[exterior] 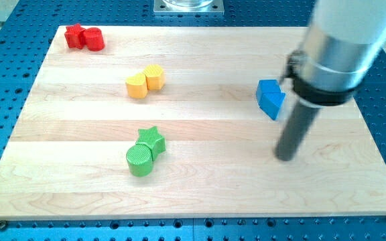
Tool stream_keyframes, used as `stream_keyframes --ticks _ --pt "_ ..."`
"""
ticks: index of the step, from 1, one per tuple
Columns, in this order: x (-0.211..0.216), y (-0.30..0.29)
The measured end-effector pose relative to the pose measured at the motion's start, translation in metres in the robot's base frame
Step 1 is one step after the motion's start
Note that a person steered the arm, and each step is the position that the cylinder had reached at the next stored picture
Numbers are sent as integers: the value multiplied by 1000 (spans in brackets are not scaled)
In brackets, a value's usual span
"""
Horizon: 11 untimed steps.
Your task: Separate the triangle from the cube
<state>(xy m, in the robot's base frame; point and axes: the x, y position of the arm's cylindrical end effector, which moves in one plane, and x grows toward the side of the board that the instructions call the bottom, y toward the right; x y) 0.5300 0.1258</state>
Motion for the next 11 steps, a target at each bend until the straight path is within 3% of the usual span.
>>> stream_keyframes --ticks 1,2,3,5,6,7,8,10,11 --pt "-62 -37" --pt "-115 -14" --pt "-108 13" --pt "-33 79" --pt "-64 41" --pt "-20 67" --pt "-7 76" --pt "-15 148" --pt "21 152"
